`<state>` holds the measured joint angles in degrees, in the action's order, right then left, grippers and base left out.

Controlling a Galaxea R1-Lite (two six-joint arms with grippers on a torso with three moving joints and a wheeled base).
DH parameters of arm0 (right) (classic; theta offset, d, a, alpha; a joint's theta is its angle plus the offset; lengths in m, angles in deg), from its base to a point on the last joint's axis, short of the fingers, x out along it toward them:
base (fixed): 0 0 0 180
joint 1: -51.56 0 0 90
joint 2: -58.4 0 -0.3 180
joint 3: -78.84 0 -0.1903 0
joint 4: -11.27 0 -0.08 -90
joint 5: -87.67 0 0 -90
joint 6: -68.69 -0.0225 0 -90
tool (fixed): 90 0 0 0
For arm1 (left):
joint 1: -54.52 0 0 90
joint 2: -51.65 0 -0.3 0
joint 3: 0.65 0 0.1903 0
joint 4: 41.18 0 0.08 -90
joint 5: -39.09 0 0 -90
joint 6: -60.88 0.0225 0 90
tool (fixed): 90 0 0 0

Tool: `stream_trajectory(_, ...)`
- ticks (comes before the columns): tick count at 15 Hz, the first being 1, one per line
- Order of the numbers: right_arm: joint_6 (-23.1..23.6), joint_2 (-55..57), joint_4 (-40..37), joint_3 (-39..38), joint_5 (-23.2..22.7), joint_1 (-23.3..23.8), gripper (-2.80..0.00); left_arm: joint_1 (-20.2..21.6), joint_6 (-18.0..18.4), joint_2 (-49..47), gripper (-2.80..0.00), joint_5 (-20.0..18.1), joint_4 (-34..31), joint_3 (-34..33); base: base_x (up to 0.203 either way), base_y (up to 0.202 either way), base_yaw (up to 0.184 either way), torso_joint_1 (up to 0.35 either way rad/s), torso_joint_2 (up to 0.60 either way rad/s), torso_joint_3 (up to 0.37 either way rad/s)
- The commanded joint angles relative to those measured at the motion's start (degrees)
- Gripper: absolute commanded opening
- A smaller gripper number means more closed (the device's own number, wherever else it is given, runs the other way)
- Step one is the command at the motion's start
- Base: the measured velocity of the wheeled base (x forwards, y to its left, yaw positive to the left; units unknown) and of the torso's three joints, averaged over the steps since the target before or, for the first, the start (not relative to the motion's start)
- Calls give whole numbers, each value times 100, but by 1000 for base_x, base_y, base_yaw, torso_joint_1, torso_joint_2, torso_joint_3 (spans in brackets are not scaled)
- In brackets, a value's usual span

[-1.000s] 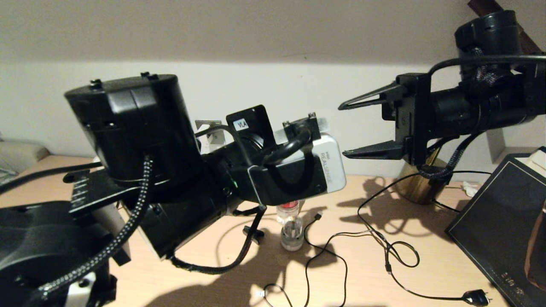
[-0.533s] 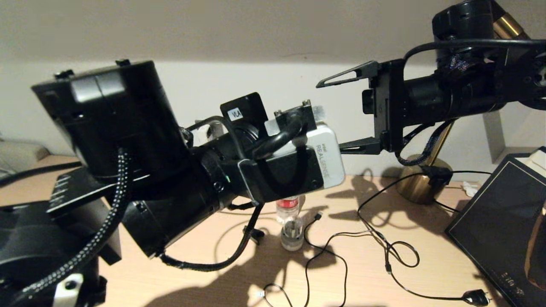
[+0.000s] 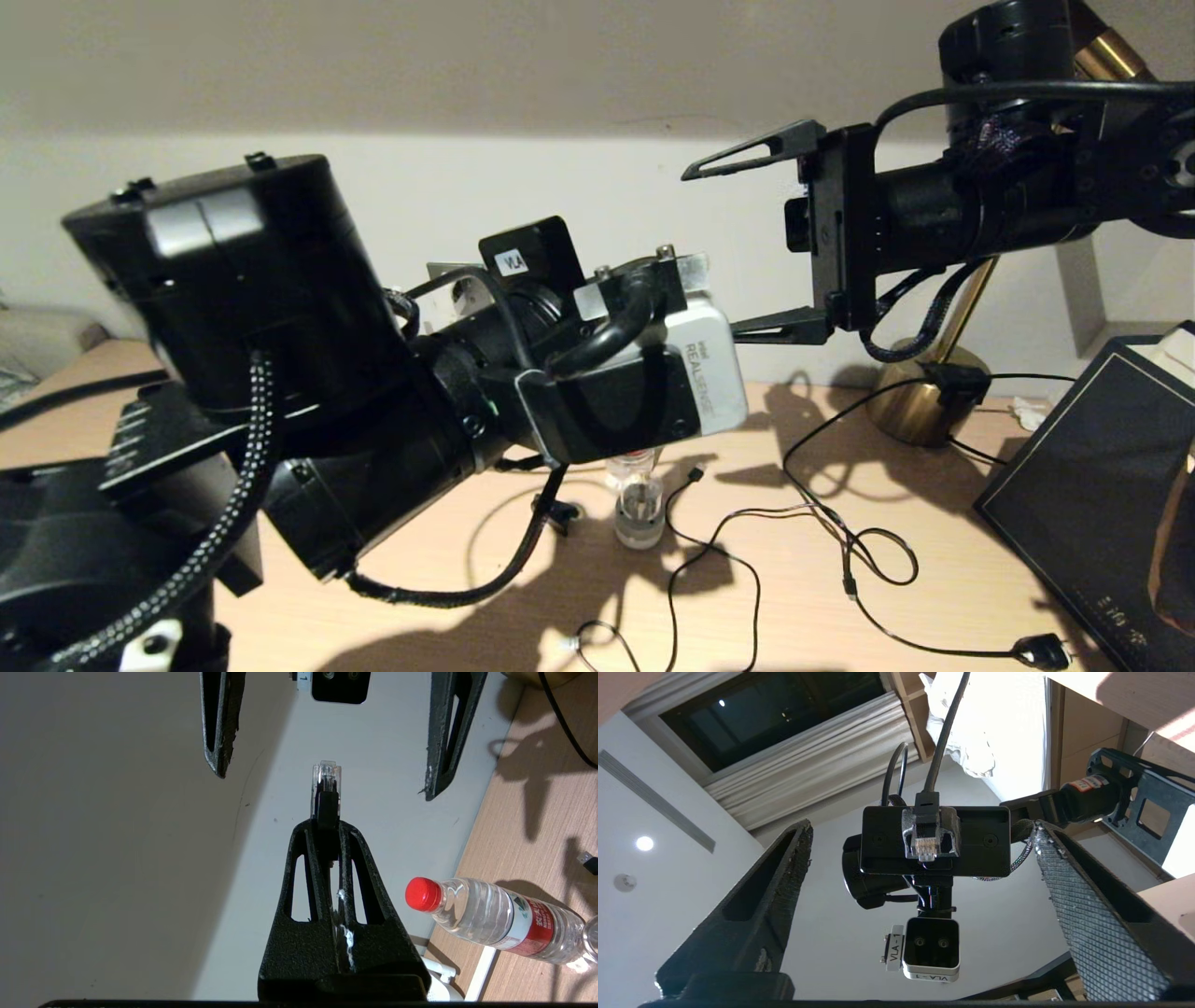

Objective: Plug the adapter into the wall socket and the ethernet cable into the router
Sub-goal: Hand it to the other hand

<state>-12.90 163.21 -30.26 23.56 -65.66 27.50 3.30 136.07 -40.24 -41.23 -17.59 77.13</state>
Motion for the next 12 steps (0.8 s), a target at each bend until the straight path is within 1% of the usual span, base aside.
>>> stream_trajectory(1, -81, -31, -12, 7, -30, -70, 0, 1, 39, 5, -280, 7, 24, -1, 0, 0, 0, 0, 0, 0)
stream_trajectory(3, -85, -31, -12, 7, 100, -102, 0, -3, 39, -11, -280, 7, 24, 8, 0, 0, 0, 0, 0, 0)
stream_trajectory(5, -85, -21, -12, 16, 515, -275, 0, -3, 39, -13, -280, 7, 33, 8, 0, 0, 0, 0, 0, 0)
stream_trajectory(12, -94, -14, -12, 7, 559, -354, 0, 9, 39, 13, -280, 7, 33, -39, 0, 0, 0, 0, 0, 0)
